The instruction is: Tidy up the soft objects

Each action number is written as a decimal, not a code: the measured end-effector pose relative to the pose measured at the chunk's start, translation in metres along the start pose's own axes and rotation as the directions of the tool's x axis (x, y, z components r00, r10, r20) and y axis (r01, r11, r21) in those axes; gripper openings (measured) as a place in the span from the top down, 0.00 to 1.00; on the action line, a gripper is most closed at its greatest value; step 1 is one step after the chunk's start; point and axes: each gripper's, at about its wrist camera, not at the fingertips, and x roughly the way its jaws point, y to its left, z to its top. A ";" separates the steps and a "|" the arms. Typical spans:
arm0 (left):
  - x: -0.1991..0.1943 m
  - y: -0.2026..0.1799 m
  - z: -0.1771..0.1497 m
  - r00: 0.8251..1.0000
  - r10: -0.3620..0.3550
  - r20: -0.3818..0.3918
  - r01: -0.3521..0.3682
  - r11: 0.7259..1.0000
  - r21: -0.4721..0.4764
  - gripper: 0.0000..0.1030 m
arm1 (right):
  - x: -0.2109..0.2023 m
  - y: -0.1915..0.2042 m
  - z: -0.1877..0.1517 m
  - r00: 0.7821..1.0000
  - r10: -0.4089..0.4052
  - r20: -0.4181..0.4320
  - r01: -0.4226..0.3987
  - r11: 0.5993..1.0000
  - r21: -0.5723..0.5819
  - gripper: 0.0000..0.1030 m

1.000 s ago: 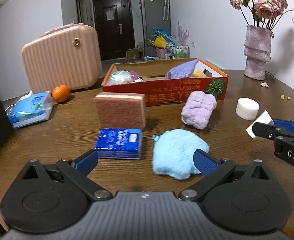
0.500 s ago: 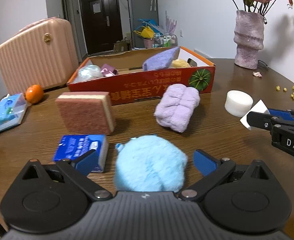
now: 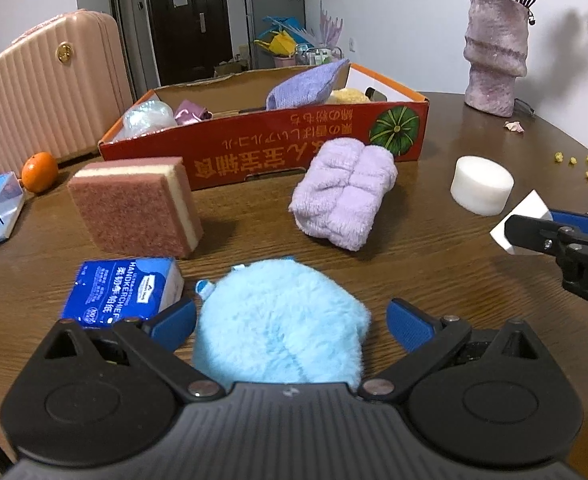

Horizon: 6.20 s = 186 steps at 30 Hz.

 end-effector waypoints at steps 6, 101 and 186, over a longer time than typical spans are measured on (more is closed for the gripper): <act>0.005 -0.001 -0.003 1.000 0.009 -0.003 -0.009 1.000 0.013 0.00 | -0.003 0.001 -0.001 1.000 0.004 0.014 -0.004 1.000 -0.004 0.76; -0.030 0.051 0.103 0.910 0.107 0.401 -0.028 0.980 -0.198 0.22 | 0.055 0.032 0.092 0.943 -0.033 0.331 0.034 0.999 0.002 0.75; 0.079 0.097 0.174 0.933 0.256 0.251 -0.163 0.926 -0.340 0.00 | 0.174 0.035 0.153 0.966 -0.100 0.239 0.097 0.995 0.027 0.00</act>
